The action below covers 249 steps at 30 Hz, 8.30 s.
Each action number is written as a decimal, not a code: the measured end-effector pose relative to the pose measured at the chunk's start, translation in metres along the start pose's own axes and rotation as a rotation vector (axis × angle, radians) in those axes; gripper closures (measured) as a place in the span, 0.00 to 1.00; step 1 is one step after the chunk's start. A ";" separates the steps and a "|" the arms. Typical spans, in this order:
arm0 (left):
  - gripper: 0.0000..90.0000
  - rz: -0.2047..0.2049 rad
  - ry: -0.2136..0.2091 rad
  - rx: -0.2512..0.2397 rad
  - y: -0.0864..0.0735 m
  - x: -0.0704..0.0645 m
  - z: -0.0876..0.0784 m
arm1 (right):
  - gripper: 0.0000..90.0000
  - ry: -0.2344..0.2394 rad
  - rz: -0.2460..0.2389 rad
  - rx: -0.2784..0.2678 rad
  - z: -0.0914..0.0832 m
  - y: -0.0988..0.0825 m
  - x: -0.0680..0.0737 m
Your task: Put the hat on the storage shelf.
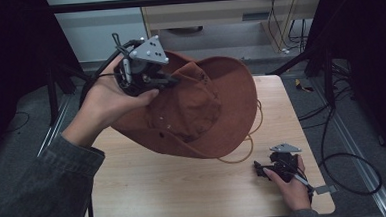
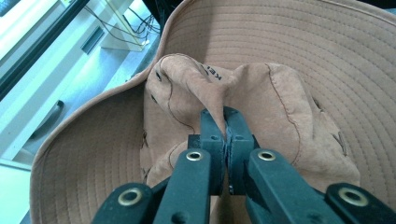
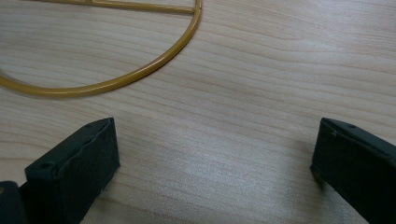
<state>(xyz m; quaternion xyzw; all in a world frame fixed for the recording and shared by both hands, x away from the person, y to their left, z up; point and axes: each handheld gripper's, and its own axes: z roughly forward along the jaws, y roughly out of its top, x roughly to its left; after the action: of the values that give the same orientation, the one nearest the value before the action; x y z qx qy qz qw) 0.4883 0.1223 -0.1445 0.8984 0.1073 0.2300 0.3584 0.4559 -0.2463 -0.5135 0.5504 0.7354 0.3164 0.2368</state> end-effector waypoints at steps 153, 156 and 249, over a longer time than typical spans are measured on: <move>0.11 -0.008 -0.105 0.037 0.069 -0.041 0.159 | 0.01 -0.001 0.006 0.001 0.000 0.000 0.000; 0.10 -0.003 -0.101 0.024 0.068 -0.041 0.158 | 0.01 -0.001 0.006 0.001 0.000 0.000 0.000; 0.05 -0.334 0.003 0.043 -0.196 -0.033 0.080 | 0.01 -0.002 -0.018 -0.005 -0.002 -0.002 -0.001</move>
<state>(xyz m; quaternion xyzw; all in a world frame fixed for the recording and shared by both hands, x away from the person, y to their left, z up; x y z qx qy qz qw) 0.4934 0.2041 -0.3426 0.8752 0.2605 0.1665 0.3721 0.4535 -0.2482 -0.5130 0.5435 0.7394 0.3152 0.2418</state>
